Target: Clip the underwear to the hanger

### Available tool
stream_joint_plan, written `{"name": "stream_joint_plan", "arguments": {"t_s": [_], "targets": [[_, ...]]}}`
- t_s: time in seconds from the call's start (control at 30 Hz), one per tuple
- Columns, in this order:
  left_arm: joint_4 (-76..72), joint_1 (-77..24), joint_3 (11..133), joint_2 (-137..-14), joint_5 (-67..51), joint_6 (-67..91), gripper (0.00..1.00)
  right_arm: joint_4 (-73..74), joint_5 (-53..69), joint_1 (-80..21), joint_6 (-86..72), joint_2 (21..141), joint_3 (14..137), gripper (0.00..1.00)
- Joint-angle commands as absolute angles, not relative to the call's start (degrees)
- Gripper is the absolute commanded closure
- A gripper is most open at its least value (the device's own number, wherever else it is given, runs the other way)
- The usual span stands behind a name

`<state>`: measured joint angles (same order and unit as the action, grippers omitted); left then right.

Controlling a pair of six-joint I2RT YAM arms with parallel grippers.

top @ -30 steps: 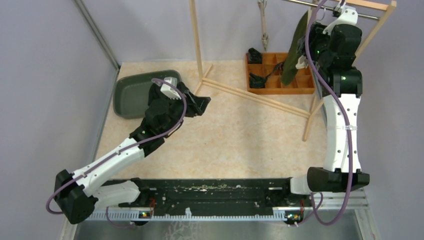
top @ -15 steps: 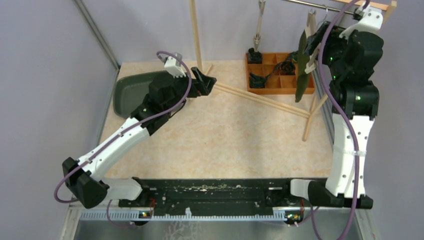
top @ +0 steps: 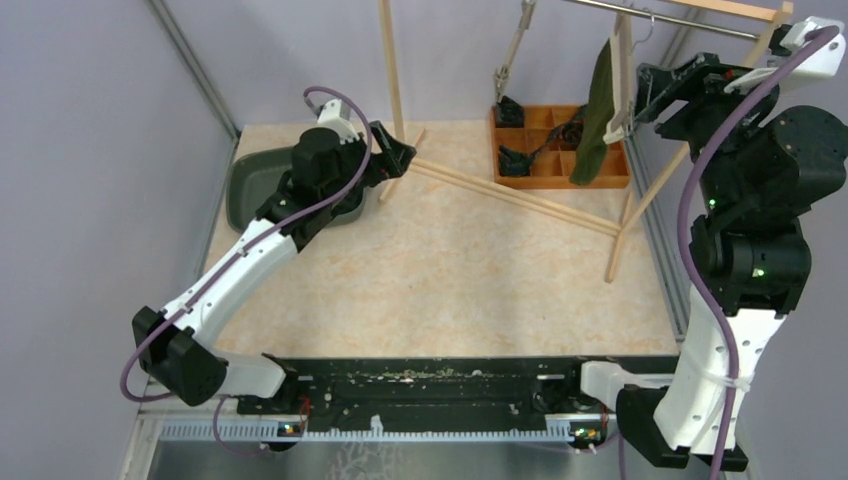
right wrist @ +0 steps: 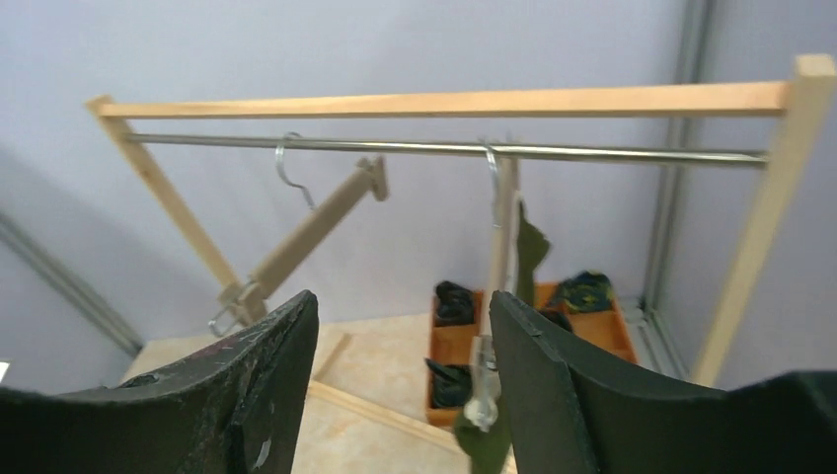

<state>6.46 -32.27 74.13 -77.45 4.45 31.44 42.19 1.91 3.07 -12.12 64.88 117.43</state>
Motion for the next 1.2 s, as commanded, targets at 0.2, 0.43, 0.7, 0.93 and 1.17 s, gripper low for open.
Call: {"name": "stream_joint_plan", "arguments": {"t_s": [0.2,0.43,0.7,0.93,1.17], "targets": [[1.17,-30.95,75.09,-77.99,0.58,32.29,0.07,36.51,19.46,2.63,-19.92,67.92,115.19,0.39],[-1.78,-30.94,79.53,-82.6,-6.51,34.23,0.08,37.2,11.82,-10.93,-17.41,72.54,116.79,0.39],[-3.33,-30.98,78.39,-83.83,-9.22,35.6,0.09,41.21,-7.41,-26.36,-15.13,80.83,124.03,0.42],[-3.12,-30.94,74.03,-81.05,-8.27,35.35,0.09,45.37,-27.32,-37.57,-15.02,88.93,132.52,0.39],[-2.67,-30.8,70.16,-77.3,-6.07,34.68,0.08,40.66,-45.72,-45.54,-13.34,89.48,129.56,0.24]]}}
